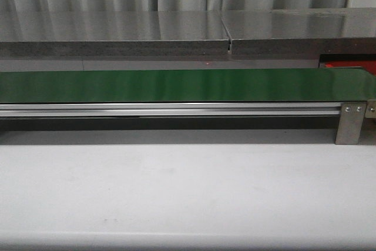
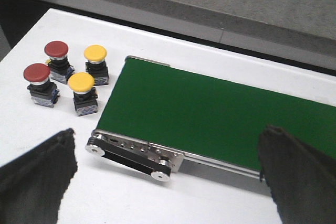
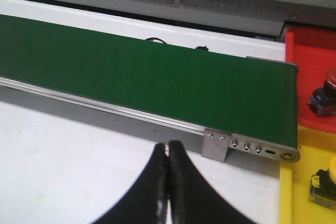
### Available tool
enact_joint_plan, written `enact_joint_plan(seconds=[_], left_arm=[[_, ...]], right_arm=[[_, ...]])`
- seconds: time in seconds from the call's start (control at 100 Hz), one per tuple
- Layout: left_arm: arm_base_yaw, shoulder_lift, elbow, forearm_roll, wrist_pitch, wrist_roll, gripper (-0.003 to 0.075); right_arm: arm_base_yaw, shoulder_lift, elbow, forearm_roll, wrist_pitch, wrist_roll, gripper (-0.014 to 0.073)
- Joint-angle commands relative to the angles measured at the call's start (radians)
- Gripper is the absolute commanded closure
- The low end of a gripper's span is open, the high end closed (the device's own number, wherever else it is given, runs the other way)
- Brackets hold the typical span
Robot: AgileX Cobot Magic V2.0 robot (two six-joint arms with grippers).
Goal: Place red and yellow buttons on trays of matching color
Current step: 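Move the left gripper over the remaining red and yellow buttons, then lower the left gripper and grasp a yellow button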
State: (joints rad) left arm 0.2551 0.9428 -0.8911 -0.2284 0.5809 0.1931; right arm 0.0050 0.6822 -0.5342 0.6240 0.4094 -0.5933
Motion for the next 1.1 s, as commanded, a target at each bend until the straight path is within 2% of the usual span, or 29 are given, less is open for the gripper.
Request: enact_joint_plan(seconds=[0.0, 0.3, 0.54, 1.09], left_arm=[[0.039, 0.106, -0.123, -0.032, -0.026, -0.012, 0.0050], [0.124, 0.481, -0.369, -0.034, 0.016, -0.012, 0.0050], [0.150, 0.707, -0.476, -0.039, 0.021, -0.012, 0.0050], [0.169, 0.986, -0.636, -0.061, -0.028, -0.012, 0.0050]], right_arm=[[-0.001, -0.007, -0.024, 0.024, -0.062, -0.010, 0.0711], [-0.001, -0.007, -0.024, 0.024, -0.062, -0.010, 0.0711], [-0.001, -0.007, -0.024, 0.024, -0.062, -0.010, 0.0711], [-0.001, -0.007, -0.024, 0.024, -0.062, -0.010, 0.0711]])
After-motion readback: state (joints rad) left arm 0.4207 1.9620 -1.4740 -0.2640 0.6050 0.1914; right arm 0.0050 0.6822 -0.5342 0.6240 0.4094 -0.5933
